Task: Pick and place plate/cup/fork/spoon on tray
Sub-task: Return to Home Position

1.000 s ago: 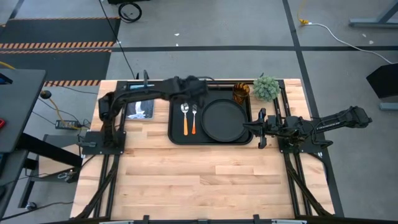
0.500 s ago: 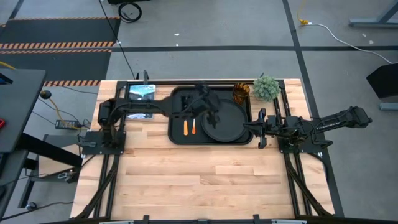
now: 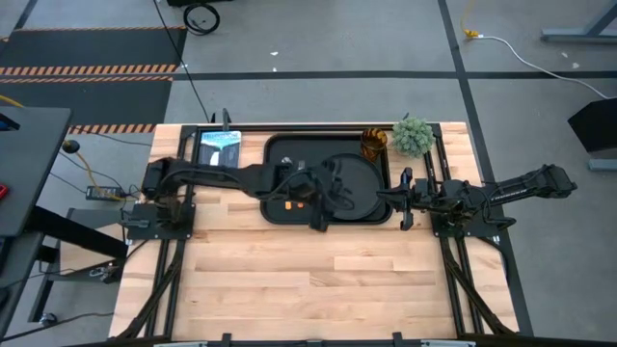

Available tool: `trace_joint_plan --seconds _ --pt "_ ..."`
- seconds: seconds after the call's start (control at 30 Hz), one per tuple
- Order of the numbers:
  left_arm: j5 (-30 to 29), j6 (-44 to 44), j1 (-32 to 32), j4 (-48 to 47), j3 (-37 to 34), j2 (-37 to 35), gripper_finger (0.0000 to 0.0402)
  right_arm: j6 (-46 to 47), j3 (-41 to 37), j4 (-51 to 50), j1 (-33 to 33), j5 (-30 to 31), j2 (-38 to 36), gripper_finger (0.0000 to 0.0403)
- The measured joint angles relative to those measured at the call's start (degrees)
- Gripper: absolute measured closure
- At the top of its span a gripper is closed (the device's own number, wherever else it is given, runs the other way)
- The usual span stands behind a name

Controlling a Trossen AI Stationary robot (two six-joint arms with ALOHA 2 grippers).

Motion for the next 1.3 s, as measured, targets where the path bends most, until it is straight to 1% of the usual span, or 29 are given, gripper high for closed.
trace_joint_plan --seconds 0.1,0.2,0.23,0.33,0.4,0.47,0.5,0.57,0.63,0.67,0.83,0.9,1.0,1.07,1.13,1.2,1.3 --pt "2.8 -1.0 -1.2 -2.2 0.0 -1.8 0.0235 0.0 0.0 0.0 0.0 0.0 0.0 0.0369" --pt "7.3 -2.6 -2.0 -6.8 0.0 -3.8 0.0235 0.0 0.0 0.0 0.0 0.0 0.0 0.0369" --pt "8.6 -3.5 -2.1 -9.6 0.0 -4.5 0.0235 0.0 0.0 0.0 0.0 0.0 0.0 0.0369" --pt "11.6 -9.2 -2.1 -15.0 0.0 -6.9 0.0235 0.0 0.0 0.0 0.0 0.0 0.0 0.0369" --pt "11.9 -15.4 -2.1 -14.6 0.0 -8.1 0.0235 0.0 0.0 0.0 0.0 0.0 0.0 0.0369" --pt "11.8 -17.0 -2.1 -9.6 0.1 -8.5 0.0235 0.0 0.0 0.0 0.0 0.0 0.0 0.0369" --pt "11.8 -17.4 -2.0 -9.7 0.1 -8.9 0.0235 0.0 0.0 0.0 0.0 0.0 0.0 0.0369" --pt "11.9 -21.7 -2.0 -9.7 0.6 -9.7 0.0235 0.0 0.0 0.0 0.0 0.0 0.0 0.0369" --pt "12.0 -26.0 -2.2 -13.1 0.6 -11.6 0.0235 0.0 0.0 0.0 0.0 0.0 0.0 0.0369" --pt "12.0 -26.7 -2.4 -13.0 0.5 -12.5 0.0235 0.0 0.0 0.0 0.0 0.1 0.0 0.0369" --pt "12.1 -23.9 -5.0 -13.5 0.6 -18.8 0.0235 0.0 0.0 0.0 0.0 0.3 0.0 0.0369" --pt "12.1 -21.2 -6.8 -14.0 0.6 -21.4 0.0235 0.0 0.0 0.0 0.0 0.3 0.0 0.0369" --pt "12.0 -18.1 -8.6 -13.7 0.5 -23.8 0.0235 0.0 0.0 0.0 0.0 0.3 0.0 0.0369" --pt "11.1 -16.7 -9.8 -12.6 -0.8 -25.3 0.0234 0.0 0.0 0.0 0.0 0.3 0.0 0.0369" --pt "10.0 -14.9 -11.4 -11.8 -3.9 -27.7 0.0234 0.0 0.0 0.0 0.0 0.4 0.0 0.0369" --pt "8.8 -13.4 -12.2 -7.2 -8.2 -30.3 0.0234 0.0 0.0 0.0 0.0 0.4 0.0 0.0369" --pt "6.7 -13.7 -12.5 1.2 -18.1 -35.1 0.0234 0.0 0.0 0.0 0.0 0.4 0.0 0.0369"
